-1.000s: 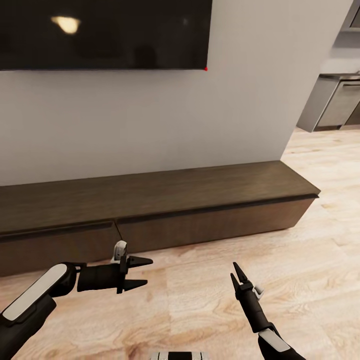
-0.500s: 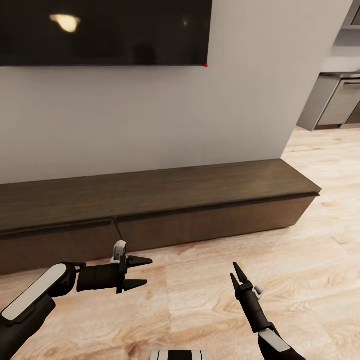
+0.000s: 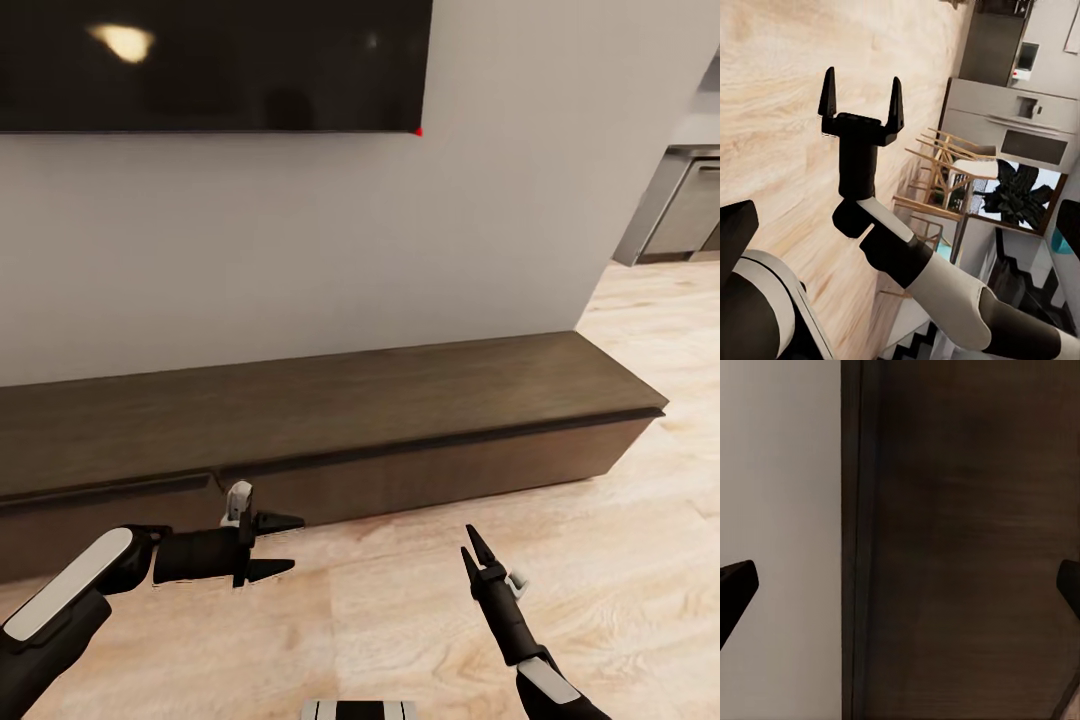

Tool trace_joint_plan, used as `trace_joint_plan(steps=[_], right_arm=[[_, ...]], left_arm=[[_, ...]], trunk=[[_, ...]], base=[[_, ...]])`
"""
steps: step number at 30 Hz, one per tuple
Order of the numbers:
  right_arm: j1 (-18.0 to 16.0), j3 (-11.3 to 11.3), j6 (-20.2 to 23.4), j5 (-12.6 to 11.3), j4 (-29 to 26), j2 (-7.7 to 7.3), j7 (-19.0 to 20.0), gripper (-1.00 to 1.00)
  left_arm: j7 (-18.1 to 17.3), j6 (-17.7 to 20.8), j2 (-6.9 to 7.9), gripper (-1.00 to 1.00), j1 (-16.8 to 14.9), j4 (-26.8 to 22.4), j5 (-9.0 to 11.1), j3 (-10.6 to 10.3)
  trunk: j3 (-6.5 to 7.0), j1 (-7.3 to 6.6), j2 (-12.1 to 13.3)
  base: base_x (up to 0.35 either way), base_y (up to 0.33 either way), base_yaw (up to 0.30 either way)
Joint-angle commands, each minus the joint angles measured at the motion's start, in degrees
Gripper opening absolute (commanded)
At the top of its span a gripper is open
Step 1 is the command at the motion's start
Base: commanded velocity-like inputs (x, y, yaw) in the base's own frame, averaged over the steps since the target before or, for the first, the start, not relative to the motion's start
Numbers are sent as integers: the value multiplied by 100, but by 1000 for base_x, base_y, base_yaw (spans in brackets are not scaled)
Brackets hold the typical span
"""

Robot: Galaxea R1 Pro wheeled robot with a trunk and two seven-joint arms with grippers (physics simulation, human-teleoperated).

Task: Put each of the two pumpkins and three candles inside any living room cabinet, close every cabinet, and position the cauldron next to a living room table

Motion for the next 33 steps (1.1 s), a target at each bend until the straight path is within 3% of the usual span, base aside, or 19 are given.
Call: trace_joint_plan(steps=[1,15,23,27,30,33], right_arm=[[-3,45,12,-58,4,-4,18,100],[-3,45,21,-59,8,-4,13,100],[-3,45,15,-42,11,-4,-48,100],[-3,51,20,-33,11,-4,-60,100],[-3,53,26,-28,11,-4,-61,100],[-3,53,29,-14,11,-4,-62,100]], left_arm=[[54,2,4,100,-5,-3,62,-7],[54,2,4,100,5,-3,68,-13],[63,-13,26,100,44,12,53,-412],[64,-15,227,100,364,58,19,-457],[64,-15,290,100,558,68,-20,-453],[66,-15,494,100,794,77,-39,-448]], trunk=[[-5,2,-2],[-5,2,-2],[-5,2,-2],[-5,2,-2],[-5,2,-2],[-5,2,-2]], base=[[317,0,0],[302,0,0],[81,13,0],[-110,94,0],[-28,24,0],[-6,5,0]])
